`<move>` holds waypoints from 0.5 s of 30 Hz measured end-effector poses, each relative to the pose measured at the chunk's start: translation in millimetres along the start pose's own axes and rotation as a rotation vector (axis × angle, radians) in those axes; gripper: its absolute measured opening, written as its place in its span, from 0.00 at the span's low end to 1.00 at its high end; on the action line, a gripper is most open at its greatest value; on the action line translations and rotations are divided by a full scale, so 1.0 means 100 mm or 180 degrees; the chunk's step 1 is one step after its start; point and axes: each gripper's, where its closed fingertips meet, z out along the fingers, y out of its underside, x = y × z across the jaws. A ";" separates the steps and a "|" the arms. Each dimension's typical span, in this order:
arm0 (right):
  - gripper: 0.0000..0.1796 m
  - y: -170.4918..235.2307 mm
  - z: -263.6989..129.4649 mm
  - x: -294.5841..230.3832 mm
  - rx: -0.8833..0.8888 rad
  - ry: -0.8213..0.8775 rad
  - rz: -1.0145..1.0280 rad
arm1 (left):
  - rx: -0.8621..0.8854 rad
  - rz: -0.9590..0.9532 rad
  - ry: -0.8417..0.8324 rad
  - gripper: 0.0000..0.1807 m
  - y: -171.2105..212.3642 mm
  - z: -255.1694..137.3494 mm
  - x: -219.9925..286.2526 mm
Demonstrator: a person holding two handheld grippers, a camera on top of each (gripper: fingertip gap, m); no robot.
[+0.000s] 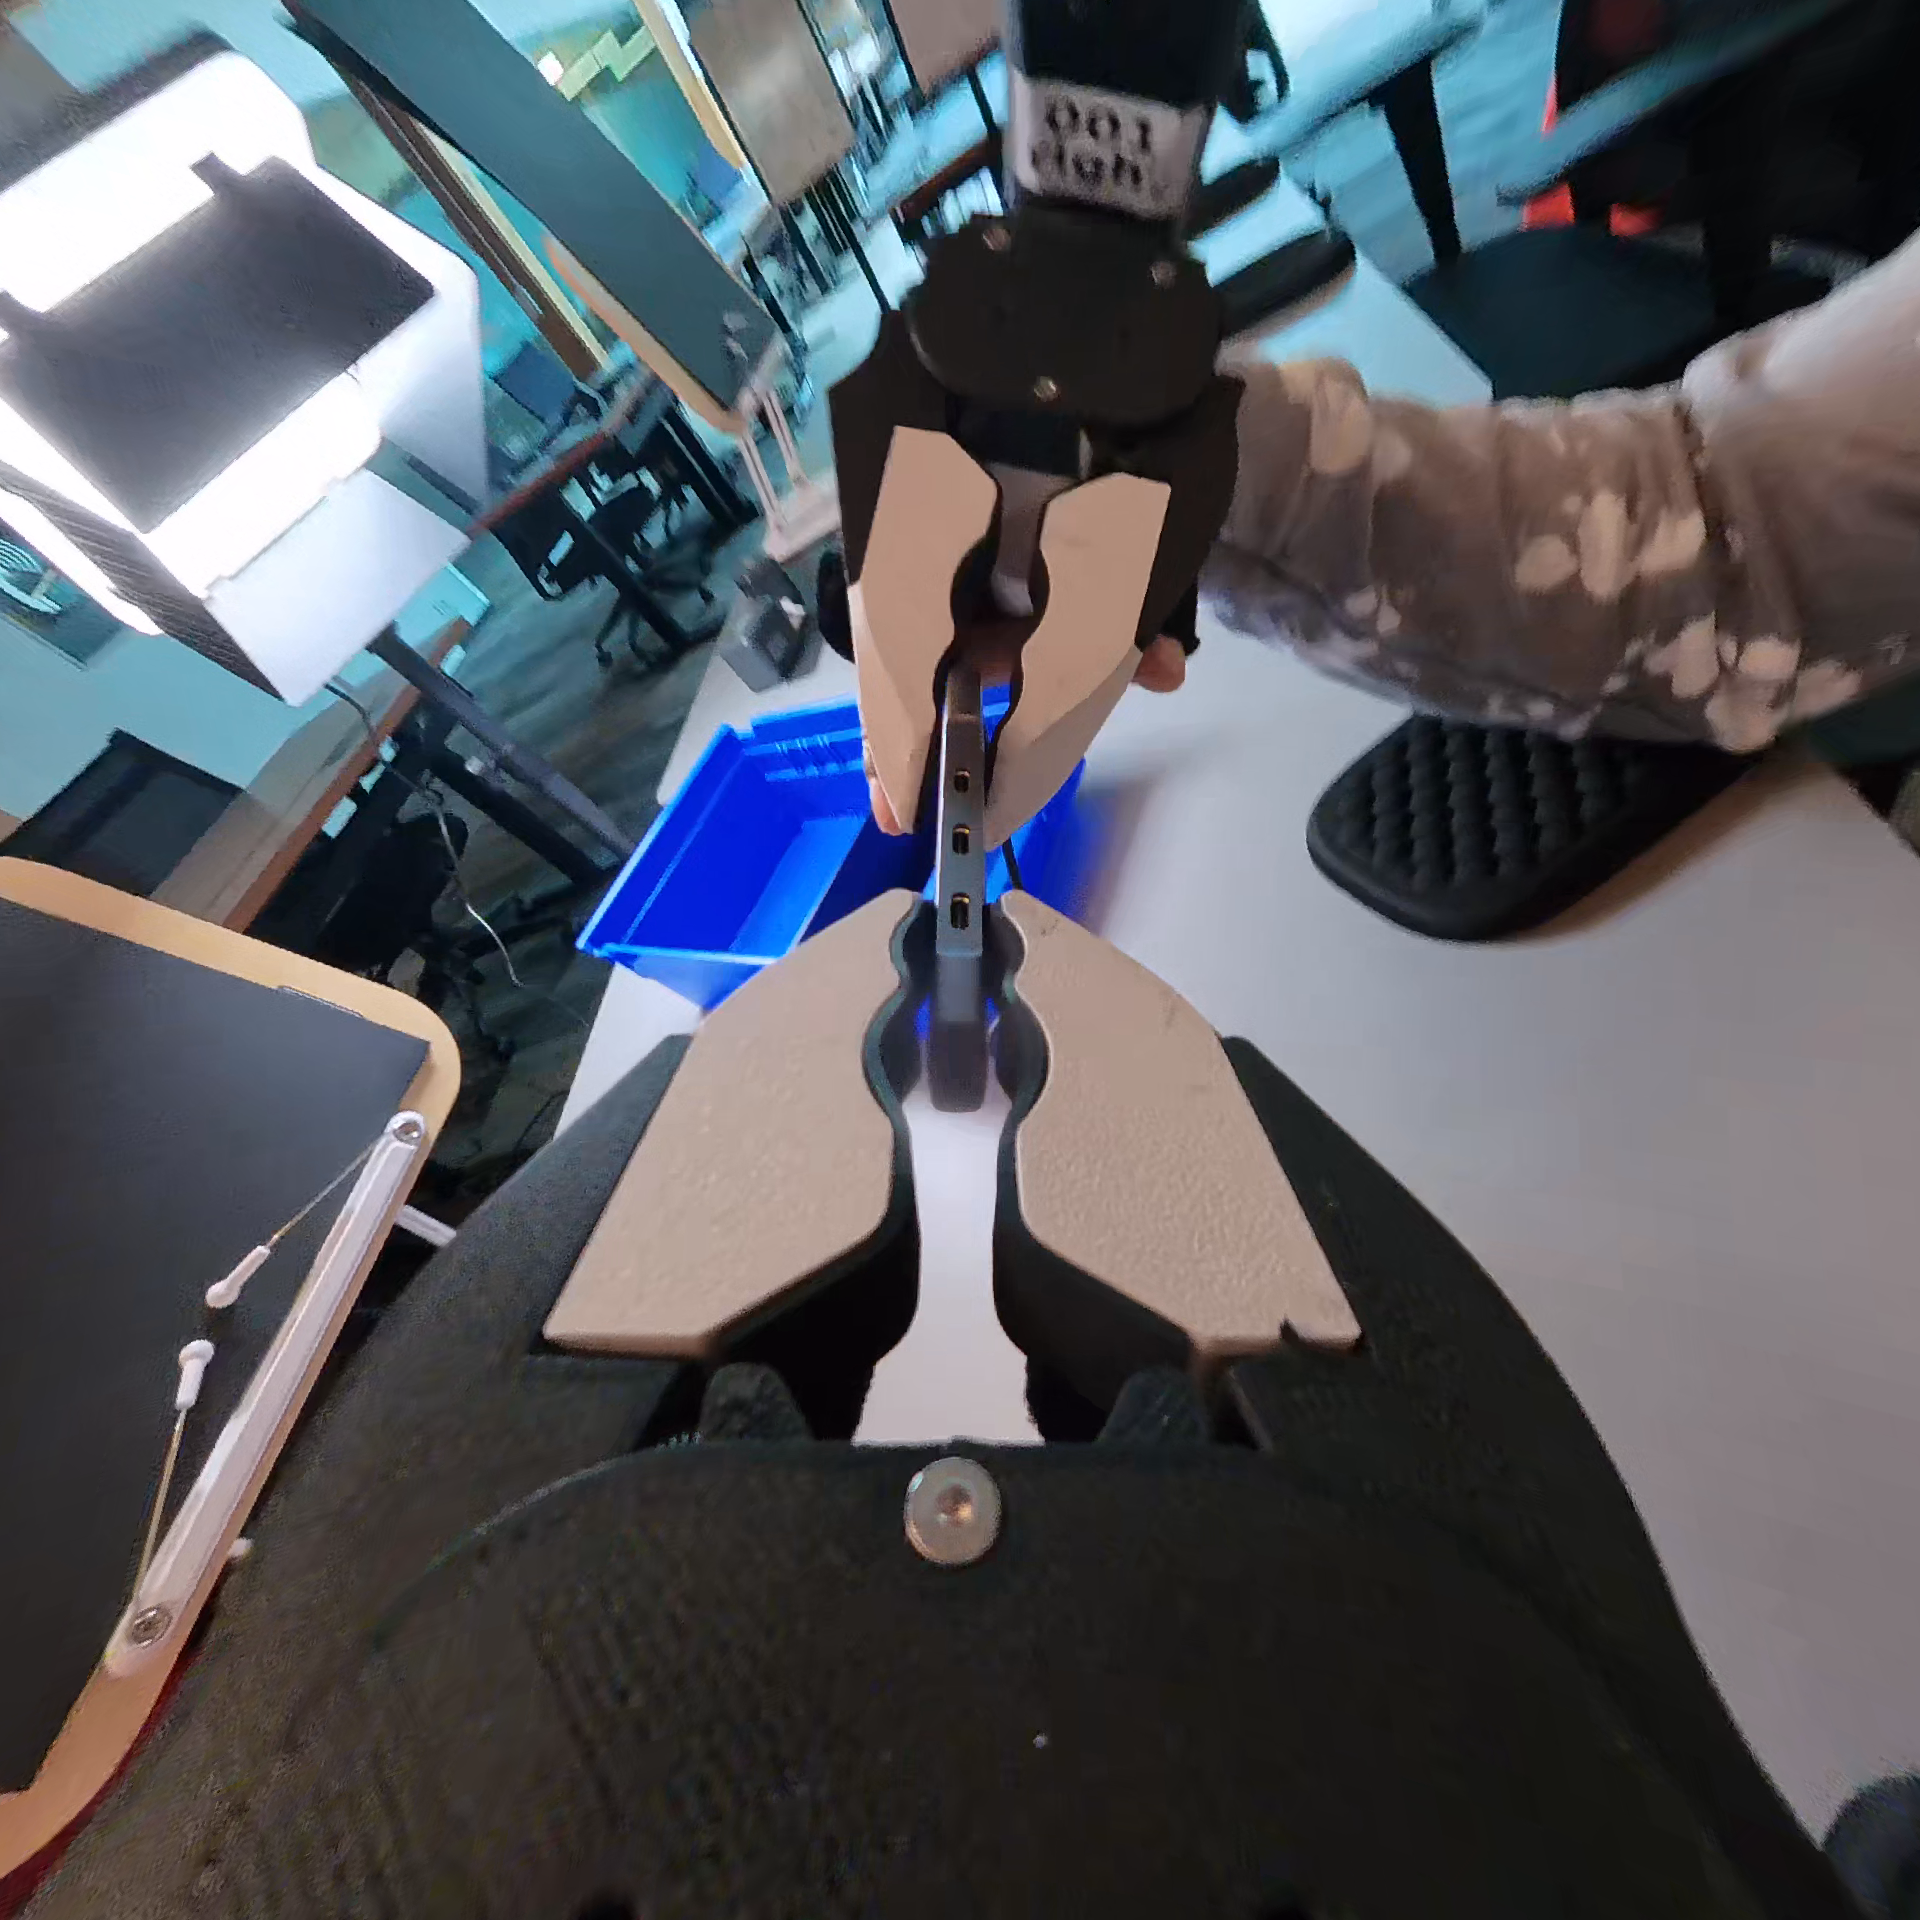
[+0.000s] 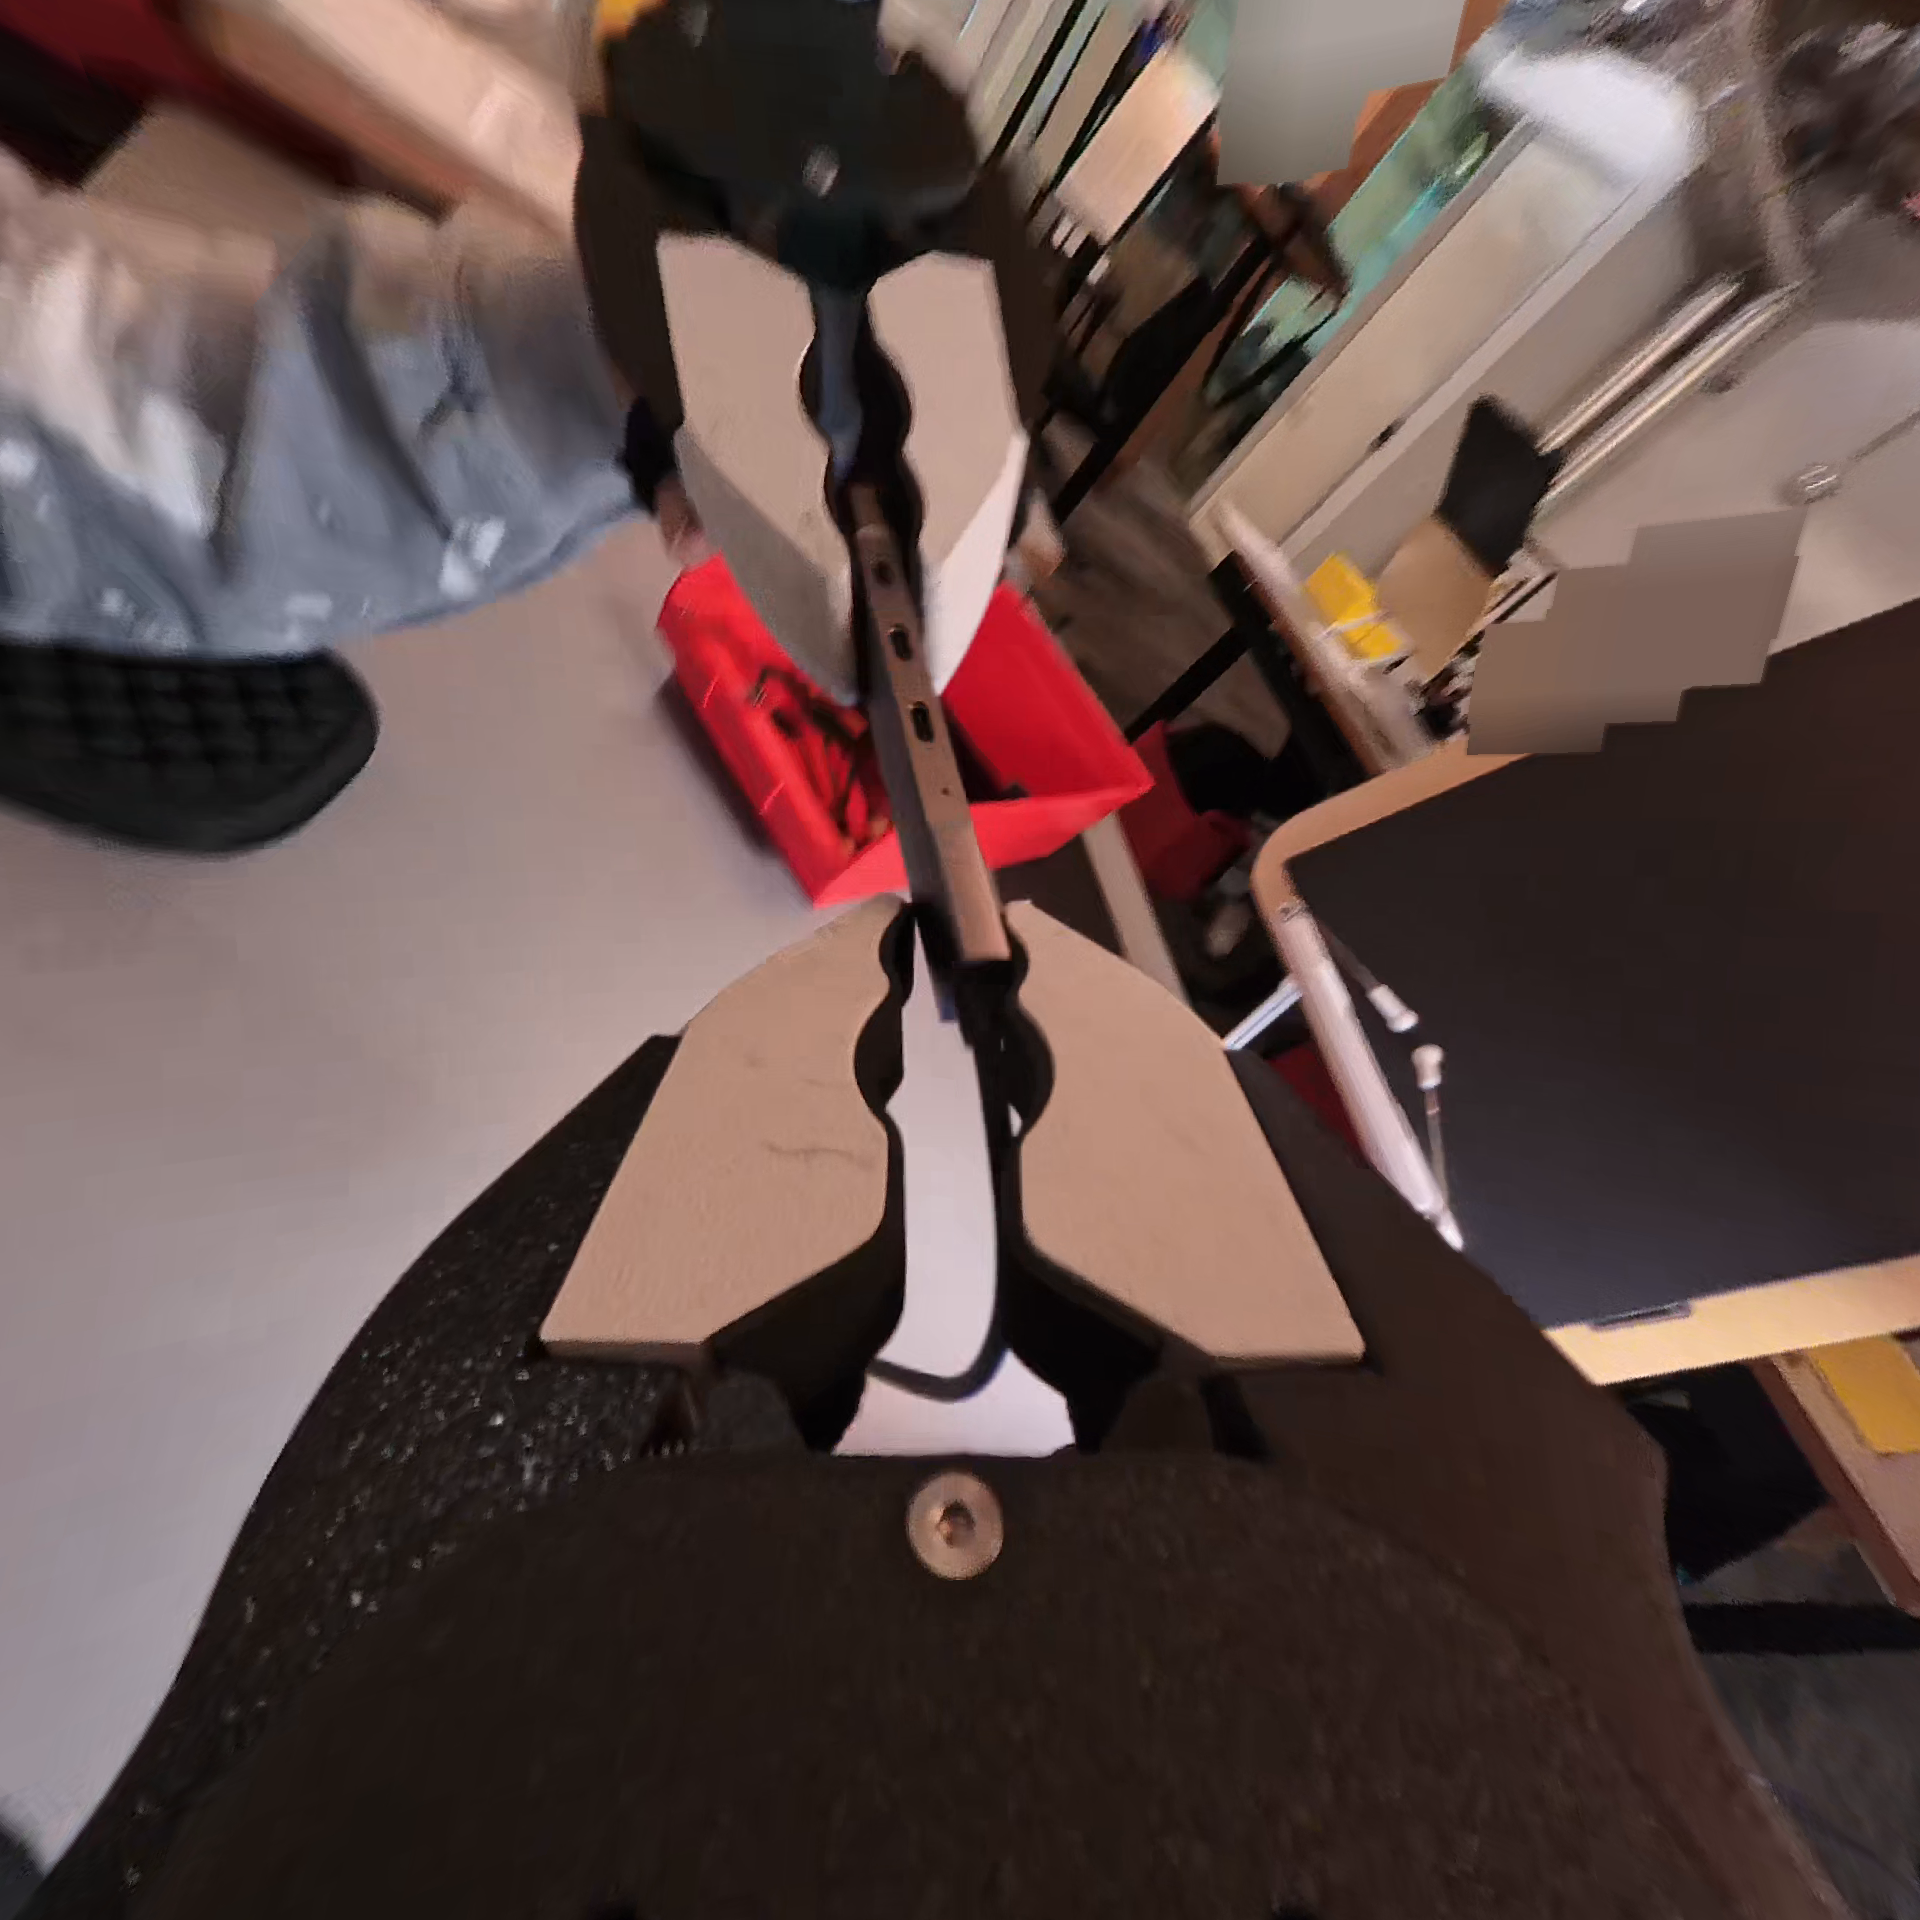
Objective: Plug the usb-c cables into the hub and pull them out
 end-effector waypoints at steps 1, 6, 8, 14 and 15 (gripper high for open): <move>0.10 -0.10 -0.04 0.10 0.0173 0.0180 0.0030 | 0.0137 -0.0081 -0.0052 0.05 -0.05 -0.05 -0.06; 0.13 -0.60 -0.53 0.59 0.1130 0.1101 0.0410 | 0.0782 -0.0747 -0.0706 0.05 -0.18 -0.43 -0.59; 0.13 -0.64 -0.62 0.66 0.1229 0.1172 0.0602 | 0.0893 -0.0949 -0.0878 0.05 -0.16 -0.54 -0.72; 0.11 -0.39 -0.16 0.48 0.0981 0.0542 0.1198 | 0.1348 -0.1297 -0.0977 0.05 -0.23 -0.57 -0.82; 0.12 -0.34 -0.06 0.44 0.0957 0.0441 0.1273 | 0.1445 -0.1363 -0.0924 0.05 -0.26 -0.55 -0.81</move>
